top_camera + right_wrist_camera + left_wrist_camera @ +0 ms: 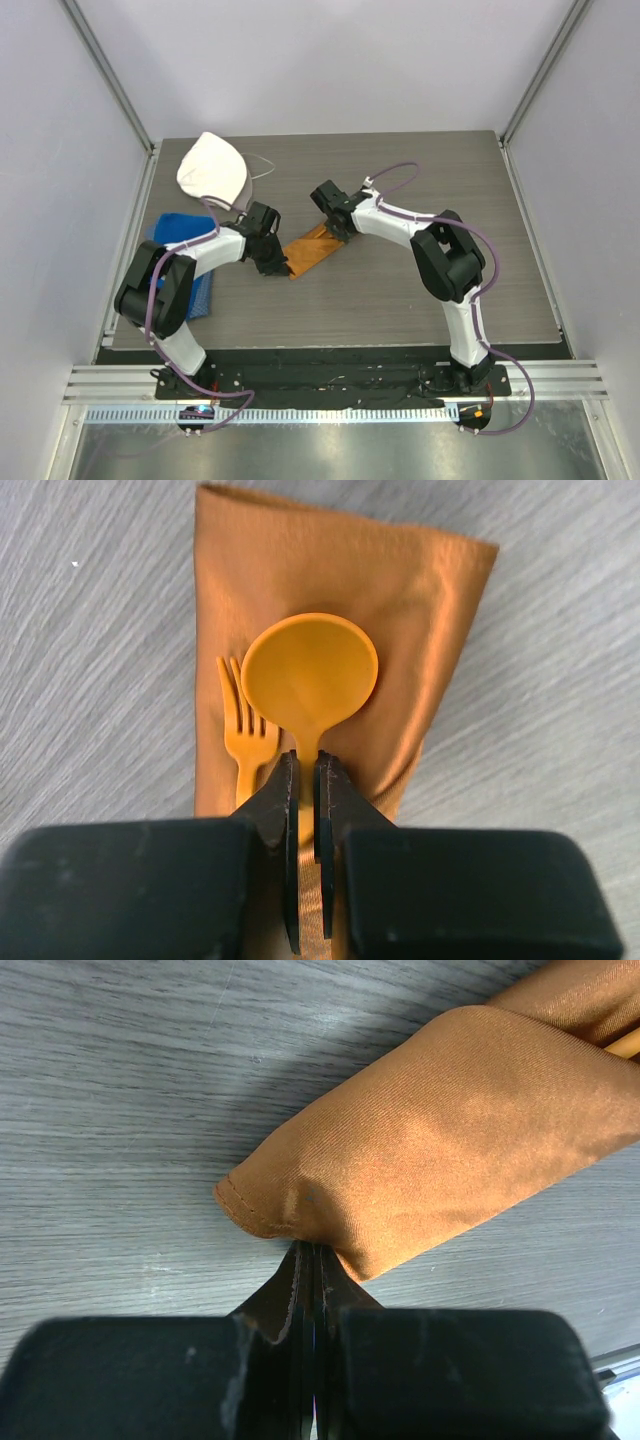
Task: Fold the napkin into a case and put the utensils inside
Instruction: Insert the spoon into the folded napkin.
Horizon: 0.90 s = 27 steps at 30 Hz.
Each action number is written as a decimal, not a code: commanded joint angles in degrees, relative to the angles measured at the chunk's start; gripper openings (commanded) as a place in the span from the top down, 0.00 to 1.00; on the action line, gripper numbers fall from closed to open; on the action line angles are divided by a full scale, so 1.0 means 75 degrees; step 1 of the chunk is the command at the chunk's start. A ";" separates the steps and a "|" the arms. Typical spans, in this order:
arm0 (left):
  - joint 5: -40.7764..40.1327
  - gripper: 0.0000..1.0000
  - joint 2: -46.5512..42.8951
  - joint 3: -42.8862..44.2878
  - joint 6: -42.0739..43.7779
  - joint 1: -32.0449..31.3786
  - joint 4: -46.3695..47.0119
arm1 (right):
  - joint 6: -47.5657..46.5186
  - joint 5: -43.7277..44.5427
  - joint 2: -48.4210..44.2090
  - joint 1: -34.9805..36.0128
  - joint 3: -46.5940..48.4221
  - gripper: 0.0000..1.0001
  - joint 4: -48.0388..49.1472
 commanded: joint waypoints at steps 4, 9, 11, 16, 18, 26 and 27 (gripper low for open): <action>-0.0002 1.00 -0.0367 -0.0025 -0.0051 -0.0022 0.0228 | 0.0539 -0.0004 -0.0687 0.0082 -0.0208 0.95 -0.0085; -0.0072 1.00 -0.0460 -0.0048 -0.0015 -0.0022 0.0217 | 0.0469 -0.0027 -0.0840 0.0082 -0.0548 0.81 0.0184; -0.0096 1.00 -0.0519 -0.0060 0.0008 -0.0022 0.0217 | 0.0282 -0.0016 -0.0851 0.0082 -0.0536 0.74 0.0208; -0.0178 1.00 -0.0835 -0.0119 0.0066 -0.0022 0.0205 | -0.0221 0.0078 -0.0945 0.0071 -0.0537 0.58 0.0442; -0.0166 0.99 -0.0975 -0.0130 0.0078 -0.0022 0.0181 | -0.0351 0.0113 -0.1027 0.0082 -0.0513 0.56 0.0442; 0.0009 0.88 -0.1971 -0.0434 0.0207 -0.0022 -0.0112 | -0.1915 0.0781 -0.2151 0.0082 -0.0747 0.52 0.0488; 0.0149 0.85 -0.2344 -0.0621 0.0219 -0.0022 -0.0042 | -0.2223 0.0781 -0.2582 0.0094 -0.0991 0.48 0.0594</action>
